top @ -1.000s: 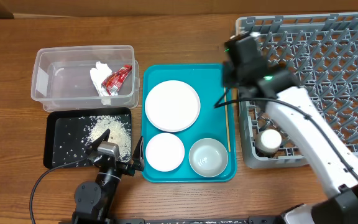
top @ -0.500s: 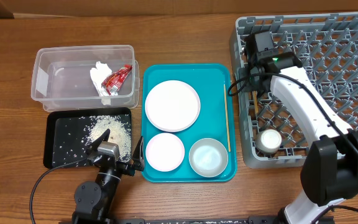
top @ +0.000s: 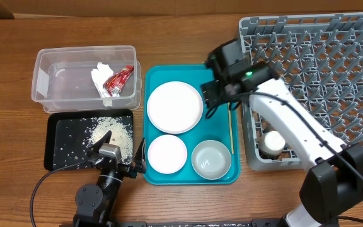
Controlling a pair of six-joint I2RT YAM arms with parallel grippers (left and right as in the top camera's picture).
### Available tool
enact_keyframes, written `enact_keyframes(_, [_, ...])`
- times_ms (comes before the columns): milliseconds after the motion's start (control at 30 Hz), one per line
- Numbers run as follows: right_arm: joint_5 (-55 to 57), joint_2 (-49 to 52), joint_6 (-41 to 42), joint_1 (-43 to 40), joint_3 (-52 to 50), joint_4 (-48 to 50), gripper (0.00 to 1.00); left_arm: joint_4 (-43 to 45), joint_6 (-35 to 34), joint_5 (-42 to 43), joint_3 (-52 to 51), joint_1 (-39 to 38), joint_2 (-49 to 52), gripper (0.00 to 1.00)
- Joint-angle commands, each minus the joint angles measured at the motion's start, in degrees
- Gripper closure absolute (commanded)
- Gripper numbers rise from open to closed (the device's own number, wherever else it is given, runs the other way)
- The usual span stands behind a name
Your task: Sort waste into correct bins and load items into the dishwasher
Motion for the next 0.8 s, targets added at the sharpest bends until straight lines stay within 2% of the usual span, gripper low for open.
enact_keyframes(0, [4.6,2.7,6.9,0.9,-3.9,1.8,0.32,0.0,-0.4,0.9,-0.2,0.3,-0.5,0.00])
enact_keyframes(100, [12.9,4.6,14.3,0.9,-6.4,3.2,0.37,0.0,-0.4,0.9,-0.2,0.3,-0.5,0.00])
enact_keyframes(200, [16.7,5.3,16.8,0.4,-7.9,4.4,0.38,0.0,-0.4,0.9,-0.2,0.3,-0.5,0.00])
enact_keyframes(267, [15.6,5.4,16.8,-0.1,-8.7,6.4,0.39,0.0,-0.4,0.9,-0.2,0.3,-0.5,0.00])
enact_keyframes(433, [11.6,5.4,16.8,-0.4,-11.7,9.7,0.48,0.0,-0.4,0.9,-0.2,0.3,-0.5,0.00])
enact_keyframes(767, [11.5,5.5,17.2,-0.1,-20.4,17.3,0.54,0.0,-0.4,0.9,-0.2,0.3,-0.5,0.00])
